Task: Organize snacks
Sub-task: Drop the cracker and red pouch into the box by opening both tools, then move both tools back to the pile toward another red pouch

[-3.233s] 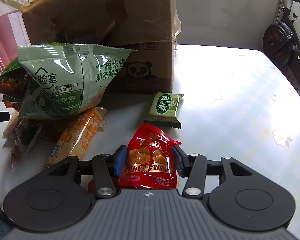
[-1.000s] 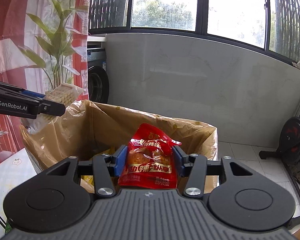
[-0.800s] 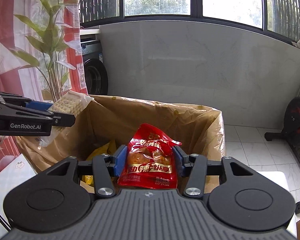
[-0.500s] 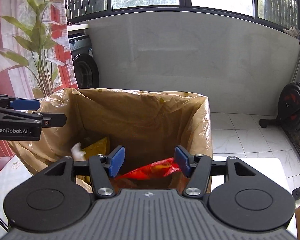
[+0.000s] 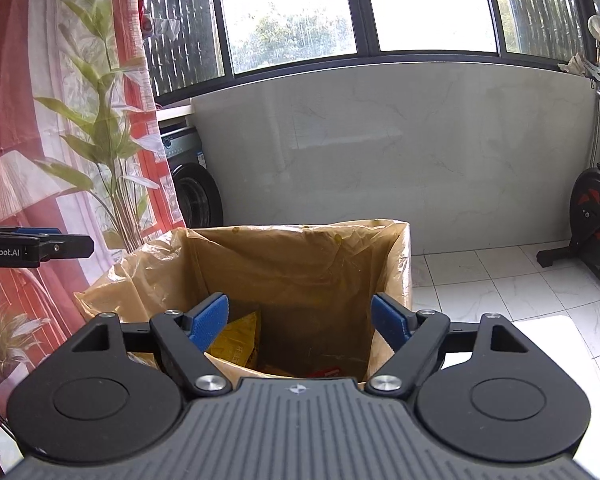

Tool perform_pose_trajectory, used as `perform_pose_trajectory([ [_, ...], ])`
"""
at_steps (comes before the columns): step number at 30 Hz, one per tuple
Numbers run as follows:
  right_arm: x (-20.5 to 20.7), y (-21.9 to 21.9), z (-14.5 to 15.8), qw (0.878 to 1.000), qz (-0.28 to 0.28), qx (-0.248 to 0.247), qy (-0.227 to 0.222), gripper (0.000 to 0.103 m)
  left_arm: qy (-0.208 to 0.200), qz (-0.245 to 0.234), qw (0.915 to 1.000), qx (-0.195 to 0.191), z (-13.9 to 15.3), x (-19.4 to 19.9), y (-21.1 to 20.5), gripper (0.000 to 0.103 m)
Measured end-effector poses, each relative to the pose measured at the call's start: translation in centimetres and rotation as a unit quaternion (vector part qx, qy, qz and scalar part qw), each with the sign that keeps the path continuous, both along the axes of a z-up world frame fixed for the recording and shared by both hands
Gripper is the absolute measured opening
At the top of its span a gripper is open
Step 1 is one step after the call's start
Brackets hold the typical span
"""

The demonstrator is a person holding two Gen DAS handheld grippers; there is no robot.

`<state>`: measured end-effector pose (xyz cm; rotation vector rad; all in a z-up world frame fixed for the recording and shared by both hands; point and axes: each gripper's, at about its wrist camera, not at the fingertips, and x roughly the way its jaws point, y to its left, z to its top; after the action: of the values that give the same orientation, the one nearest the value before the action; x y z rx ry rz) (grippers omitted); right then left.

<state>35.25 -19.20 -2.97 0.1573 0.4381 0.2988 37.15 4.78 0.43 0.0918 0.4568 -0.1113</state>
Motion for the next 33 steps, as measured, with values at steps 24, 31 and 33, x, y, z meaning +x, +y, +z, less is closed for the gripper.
perform_pose_trajectory([
  [24, -11.6, -0.4, -8.6, 1.000, -0.016, -0.001, 0.017, 0.091, 0.035, 0.107, 0.9922, -0.054, -9.4, -15.0, 7.6, 0.080],
  [31, -14.1, 0.0, -12.9, 0.996, -0.016, -0.043, 0.070, 0.091, 0.074, 0.109, 0.9908, -0.030, -12.6, -16.1, 6.3, 0.080],
  [33, -14.5, 0.0, -13.7, 0.995, -0.012, -0.048, 0.088, 0.091, 0.087, 0.108, 0.9898, -0.034, -13.4, -16.2, 6.1, 0.080],
])
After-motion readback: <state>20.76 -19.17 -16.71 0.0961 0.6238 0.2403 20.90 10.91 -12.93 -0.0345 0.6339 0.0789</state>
